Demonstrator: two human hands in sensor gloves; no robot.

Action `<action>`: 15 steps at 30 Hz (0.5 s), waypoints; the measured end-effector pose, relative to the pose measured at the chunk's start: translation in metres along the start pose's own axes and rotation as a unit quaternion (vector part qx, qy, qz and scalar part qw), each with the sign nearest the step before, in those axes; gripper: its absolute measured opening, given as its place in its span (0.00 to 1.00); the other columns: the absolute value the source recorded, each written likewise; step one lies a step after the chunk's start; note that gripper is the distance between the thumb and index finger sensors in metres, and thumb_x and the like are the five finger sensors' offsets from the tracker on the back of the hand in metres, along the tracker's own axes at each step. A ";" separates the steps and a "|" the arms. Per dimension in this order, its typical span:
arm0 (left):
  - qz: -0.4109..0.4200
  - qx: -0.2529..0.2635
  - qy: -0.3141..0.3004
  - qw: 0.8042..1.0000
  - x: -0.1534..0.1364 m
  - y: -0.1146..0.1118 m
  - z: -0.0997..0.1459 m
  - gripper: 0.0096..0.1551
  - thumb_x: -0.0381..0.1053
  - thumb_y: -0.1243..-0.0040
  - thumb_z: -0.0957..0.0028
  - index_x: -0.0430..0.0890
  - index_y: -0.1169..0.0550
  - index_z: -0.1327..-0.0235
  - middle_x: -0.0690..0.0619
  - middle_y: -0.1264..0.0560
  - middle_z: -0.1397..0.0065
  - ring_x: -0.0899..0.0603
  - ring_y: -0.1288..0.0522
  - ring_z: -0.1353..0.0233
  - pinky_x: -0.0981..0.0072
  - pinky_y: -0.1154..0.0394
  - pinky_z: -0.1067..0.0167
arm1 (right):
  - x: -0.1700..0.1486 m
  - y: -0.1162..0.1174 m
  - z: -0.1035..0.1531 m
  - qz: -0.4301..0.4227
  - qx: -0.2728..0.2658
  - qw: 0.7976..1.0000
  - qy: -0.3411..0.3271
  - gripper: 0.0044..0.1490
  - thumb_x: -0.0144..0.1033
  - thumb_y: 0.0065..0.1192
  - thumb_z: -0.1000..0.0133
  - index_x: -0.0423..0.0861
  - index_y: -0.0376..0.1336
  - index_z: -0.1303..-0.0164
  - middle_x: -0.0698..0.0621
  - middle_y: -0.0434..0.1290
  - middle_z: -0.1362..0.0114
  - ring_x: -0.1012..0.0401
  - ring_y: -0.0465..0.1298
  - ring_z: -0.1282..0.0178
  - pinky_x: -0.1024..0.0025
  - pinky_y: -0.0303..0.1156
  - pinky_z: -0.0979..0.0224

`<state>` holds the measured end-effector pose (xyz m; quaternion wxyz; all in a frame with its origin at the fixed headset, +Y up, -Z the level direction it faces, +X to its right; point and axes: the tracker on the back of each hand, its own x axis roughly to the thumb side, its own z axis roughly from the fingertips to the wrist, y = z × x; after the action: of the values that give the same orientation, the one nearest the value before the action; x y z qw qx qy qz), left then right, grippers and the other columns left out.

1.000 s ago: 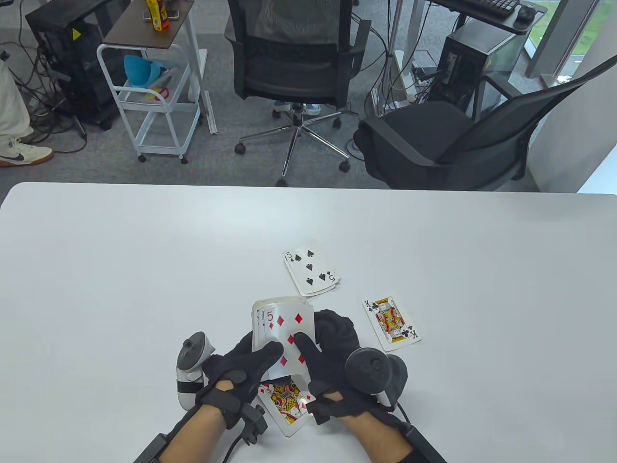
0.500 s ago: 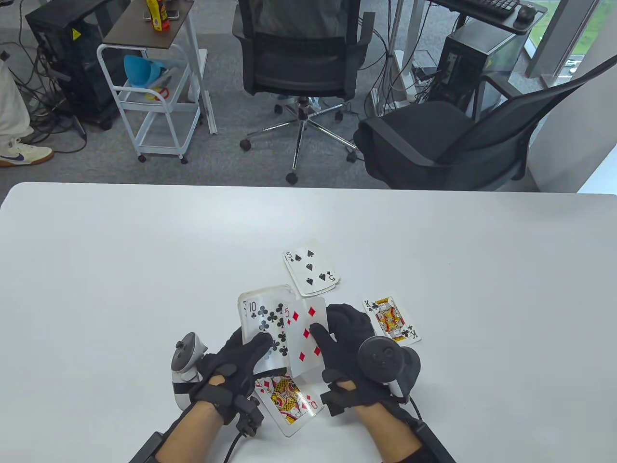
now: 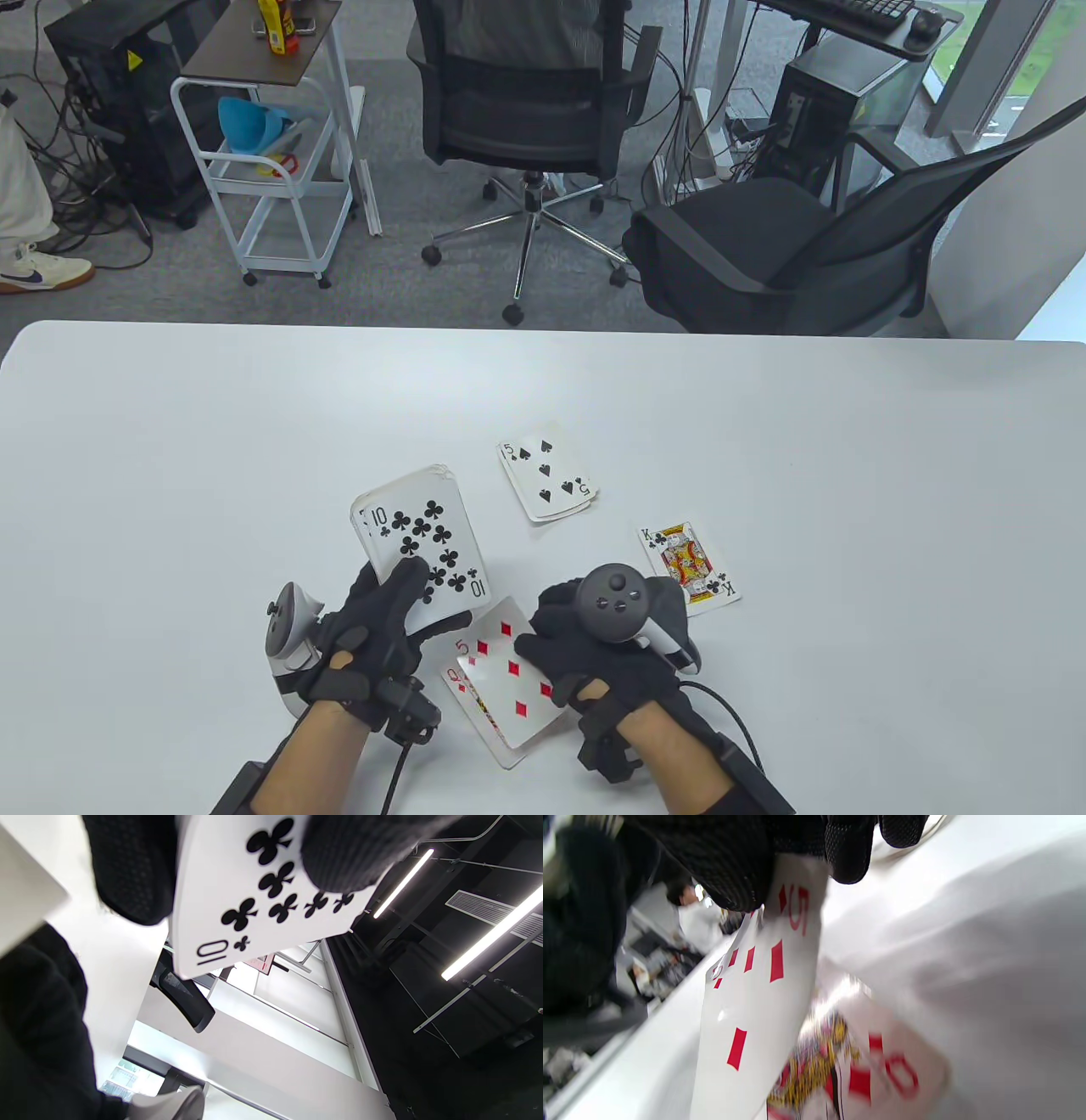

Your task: Playing card suit sorting

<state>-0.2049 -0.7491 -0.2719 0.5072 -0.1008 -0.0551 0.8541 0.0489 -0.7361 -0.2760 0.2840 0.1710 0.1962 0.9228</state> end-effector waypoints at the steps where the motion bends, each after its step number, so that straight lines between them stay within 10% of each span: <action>1: -0.003 -0.005 0.009 1.000 -0.001 -0.001 0.000 0.36 0.59 0.34 0.43 0.55 0.36 0.25 0.54 0.28 0.24 0.40 0.21 0.30 0.53 0.14 0.45 | 0.004 0.007 -0.002 0.013 -0.006 1.000 -0.010 0.23 0.43 0.71 0.40 0.39 0.71 0.43 0.37 0.57 0.19 0.34 0.46 0.16 0.26 0.40 0.24; 15: -0.020 -0.011 0.022 1.000 -0.006 -0.003 0.000 0.36 0.59 0.34 0.43 0.55 0.36 0.24 0.54 0.28 0.24 0.40 0.21 0.29 0.53 0.14 0.45 | 0.013 0.032 -0.012 0.223 -0.055 0.972 0.044 0.30 0.50 0.79 0.44 0.43 0.67 0.43 0.38 0.56 0.20 0.34 0.47 0.17 0.27 0.41 0.24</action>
<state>-0.2001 -0.7527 -0.2707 0.5238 -0.1241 -0.0550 0.8410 0.0193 -0.7561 -0.2688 0.0713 0.1542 0.1143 0.9788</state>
